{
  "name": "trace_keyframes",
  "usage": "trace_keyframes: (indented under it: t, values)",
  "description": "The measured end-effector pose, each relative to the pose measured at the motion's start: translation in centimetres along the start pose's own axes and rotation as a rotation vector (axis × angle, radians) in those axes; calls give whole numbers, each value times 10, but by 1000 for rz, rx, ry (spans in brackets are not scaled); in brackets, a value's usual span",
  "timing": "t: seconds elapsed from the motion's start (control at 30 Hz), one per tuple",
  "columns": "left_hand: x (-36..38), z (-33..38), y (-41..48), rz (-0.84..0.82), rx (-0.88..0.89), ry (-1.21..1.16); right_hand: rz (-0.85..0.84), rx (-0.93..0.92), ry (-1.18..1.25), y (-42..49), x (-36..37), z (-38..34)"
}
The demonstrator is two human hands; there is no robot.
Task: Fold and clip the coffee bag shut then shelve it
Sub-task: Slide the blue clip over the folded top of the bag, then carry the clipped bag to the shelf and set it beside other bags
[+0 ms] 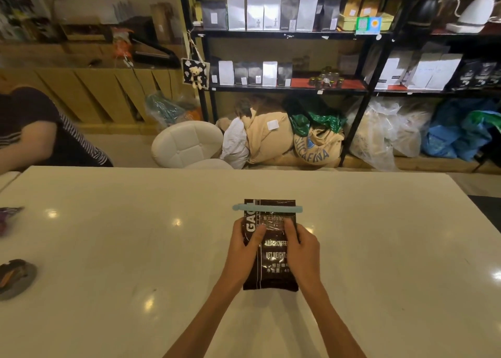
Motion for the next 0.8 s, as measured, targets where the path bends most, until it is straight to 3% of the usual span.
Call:
trace_keyframes:
  t: [0.1, 0.3, 0.5, 0.63, 0.73, 0.8]
  values:
    - [21, -6, -12, -114, -56, -7, 84, 41, 51, -2, -24, -4]
    - [100, 4, -26, -147, 61, 97, 17, 115, -8, -28, -100, -4]
    - [276, -5, -81, -370, 154, 233, 465, 57, -152, -71, -289, 9]
    - [393, -23, -129, -557, 107, 234, 722, 129, -46, -103, -410, 31]
    - [456, -32, -156, -659, 43, 242, 822, 209, 61, -119, -470, 46]
    - [494, -34, -166, -689, 48, 238, 789, 241, 124, -121, -503, 49]
Point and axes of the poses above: each hand's wrist, its own y-axis towards the middle knuckle, its own x-axis out of the palm, z = x × y, the point moved 9 cm from there along y, towards the middle knuckle, and after that the axes turned 2 degrees about y, right-handed, at the moved point
